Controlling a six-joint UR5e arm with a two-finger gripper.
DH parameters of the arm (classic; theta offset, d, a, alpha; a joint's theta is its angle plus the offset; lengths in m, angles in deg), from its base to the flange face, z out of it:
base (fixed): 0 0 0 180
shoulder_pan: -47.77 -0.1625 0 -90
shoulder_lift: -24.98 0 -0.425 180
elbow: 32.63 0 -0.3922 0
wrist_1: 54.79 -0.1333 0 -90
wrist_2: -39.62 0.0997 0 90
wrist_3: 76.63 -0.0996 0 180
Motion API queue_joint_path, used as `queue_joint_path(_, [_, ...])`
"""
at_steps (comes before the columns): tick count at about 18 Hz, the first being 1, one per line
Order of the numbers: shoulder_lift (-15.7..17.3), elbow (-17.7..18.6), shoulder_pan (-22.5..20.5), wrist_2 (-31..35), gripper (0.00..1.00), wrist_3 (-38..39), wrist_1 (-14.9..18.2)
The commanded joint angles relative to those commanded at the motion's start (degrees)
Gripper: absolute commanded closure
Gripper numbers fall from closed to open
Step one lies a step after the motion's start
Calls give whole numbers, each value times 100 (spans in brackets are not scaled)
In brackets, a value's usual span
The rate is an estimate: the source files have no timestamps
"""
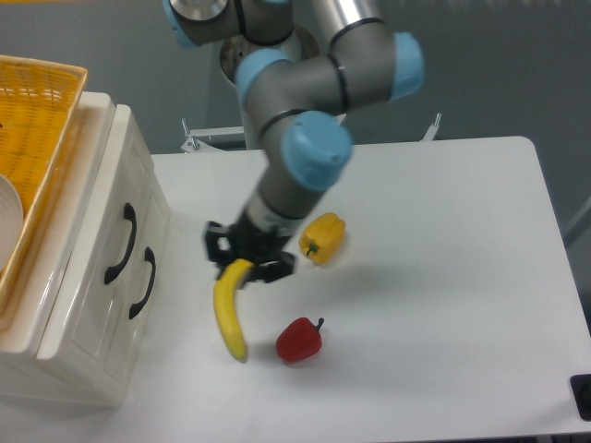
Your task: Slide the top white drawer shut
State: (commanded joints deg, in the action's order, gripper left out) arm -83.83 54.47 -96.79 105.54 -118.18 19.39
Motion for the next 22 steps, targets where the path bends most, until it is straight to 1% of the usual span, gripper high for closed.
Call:
queue_joint_path(2, [-70, -18, -326, 17, 36, -413, -61])
queue_joint_path(4, [-219, -18, -563, 244, 20, -739, -333])
queue_joint_path(5, [-281, -18, -599, 490, 5, -854, -447])
queue_joint_path(6, [-334, -18, -626, 692, 0, -916, -492])
queue_joint_path(9, [-422, -26, -783, 922, 0, -943, -702])
queue_joint_path(11, [-536, -61, -872, 1080, 0, -1056, -852])
queue_joint_path(12, [-588, -79, -942, 1255, 0, -1327, -896])
queue_joint_path(14, [-685, -132, -977, 1703, 0, -2055, -879])
queue_joint_path(16, [-756, -184, -1144, 2012, 0, -2785, -870])
queue_joint_path(18, [-852, -263, -1319, 2039, 0, -3340, -862])
queue_joint_path(20, [-914, -351, -1556, 2048, 0, -3683, -861])
queue_joint_path(22, [-1089, -465, -1794, 2065, 0, -4296, -870])
